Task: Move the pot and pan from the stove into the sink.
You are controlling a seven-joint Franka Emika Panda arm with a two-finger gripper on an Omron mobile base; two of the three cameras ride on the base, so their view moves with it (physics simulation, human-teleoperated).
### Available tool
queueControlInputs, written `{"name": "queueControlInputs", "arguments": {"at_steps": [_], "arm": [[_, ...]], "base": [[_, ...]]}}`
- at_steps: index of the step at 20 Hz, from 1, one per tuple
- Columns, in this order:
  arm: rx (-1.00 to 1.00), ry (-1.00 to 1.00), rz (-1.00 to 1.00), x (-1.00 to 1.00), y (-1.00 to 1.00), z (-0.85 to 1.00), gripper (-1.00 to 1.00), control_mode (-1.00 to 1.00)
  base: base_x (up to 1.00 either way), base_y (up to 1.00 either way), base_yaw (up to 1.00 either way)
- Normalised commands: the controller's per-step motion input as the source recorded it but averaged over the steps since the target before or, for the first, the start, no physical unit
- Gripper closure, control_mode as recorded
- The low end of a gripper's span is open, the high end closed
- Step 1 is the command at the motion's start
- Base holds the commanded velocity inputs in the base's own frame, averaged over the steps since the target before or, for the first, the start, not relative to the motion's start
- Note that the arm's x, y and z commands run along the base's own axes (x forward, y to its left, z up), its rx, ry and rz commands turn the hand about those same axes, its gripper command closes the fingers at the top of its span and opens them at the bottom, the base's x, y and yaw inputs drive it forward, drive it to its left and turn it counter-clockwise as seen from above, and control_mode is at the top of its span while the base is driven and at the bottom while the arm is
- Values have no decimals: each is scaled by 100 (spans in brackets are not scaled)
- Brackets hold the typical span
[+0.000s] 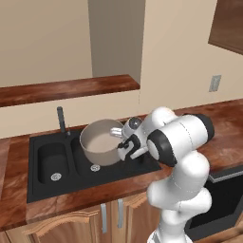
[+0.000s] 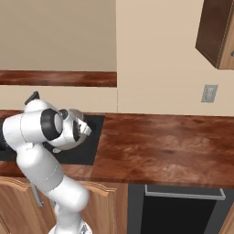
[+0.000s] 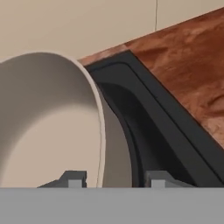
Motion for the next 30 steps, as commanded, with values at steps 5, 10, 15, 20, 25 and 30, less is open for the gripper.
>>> {"name": "queueControlInputs", "arguments": {"at_steps": [5, 10, 15, 20, 25, 30], "arm": [[-2, 0, 0, 30, 17, -46, 100, -100], [-7, 0, -1, 32, 25, -46, 100, -100], [-5, 0, -2, 18, 17, -27, 100, -100], [0, 1, -4, 7, 16, 2, -100, -100], [0, 2, -2, -2, 10, 53, -100, -100], [0, 2, 0, -6, 10, 82, -100, -100]], "base": [[0, 0, 0], [0, 0, 0], [0, 0, 0], [0, 0, 0], [0, 0, 0], [0, 0, 0]]}}
